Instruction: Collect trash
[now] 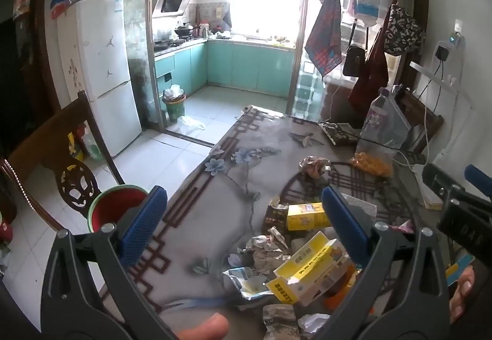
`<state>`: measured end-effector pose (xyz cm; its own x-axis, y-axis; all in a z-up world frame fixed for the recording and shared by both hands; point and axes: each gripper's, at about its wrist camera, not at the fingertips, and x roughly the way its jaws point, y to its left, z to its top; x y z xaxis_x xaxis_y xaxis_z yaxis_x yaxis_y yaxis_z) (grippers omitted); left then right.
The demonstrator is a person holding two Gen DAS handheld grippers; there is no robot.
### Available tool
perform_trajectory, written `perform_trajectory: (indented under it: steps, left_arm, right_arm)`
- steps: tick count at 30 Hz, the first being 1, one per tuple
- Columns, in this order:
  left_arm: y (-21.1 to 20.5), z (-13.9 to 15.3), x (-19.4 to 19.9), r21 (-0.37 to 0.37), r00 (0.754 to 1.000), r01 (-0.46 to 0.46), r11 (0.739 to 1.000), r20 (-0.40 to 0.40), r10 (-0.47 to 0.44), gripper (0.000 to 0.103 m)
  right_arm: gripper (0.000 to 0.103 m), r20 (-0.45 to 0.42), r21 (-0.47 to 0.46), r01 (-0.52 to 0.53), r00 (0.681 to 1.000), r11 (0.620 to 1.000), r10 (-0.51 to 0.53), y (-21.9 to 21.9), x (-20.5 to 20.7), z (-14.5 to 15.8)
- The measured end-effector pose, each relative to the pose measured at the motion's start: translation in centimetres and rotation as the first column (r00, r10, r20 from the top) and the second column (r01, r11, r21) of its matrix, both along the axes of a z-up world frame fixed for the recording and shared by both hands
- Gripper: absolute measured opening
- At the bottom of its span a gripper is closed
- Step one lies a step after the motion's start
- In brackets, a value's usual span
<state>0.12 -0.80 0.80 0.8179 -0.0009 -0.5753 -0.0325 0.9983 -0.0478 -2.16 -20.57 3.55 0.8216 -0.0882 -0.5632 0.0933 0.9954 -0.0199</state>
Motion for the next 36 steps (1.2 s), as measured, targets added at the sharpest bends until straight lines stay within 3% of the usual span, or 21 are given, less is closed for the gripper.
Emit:
perform_trajectory:
  steps: [36]
  left_arm:
    - [-0.6, 0.9, 0.3, -0.002, 1.000, 0.006, 1.000, 0.009, -0.006, 0.099]
  right_arm:
    - [0.096, 0.005, 0.009, 0.037, 0.999, 0.999, -0.037, -1.4, 0.1, -0.2]
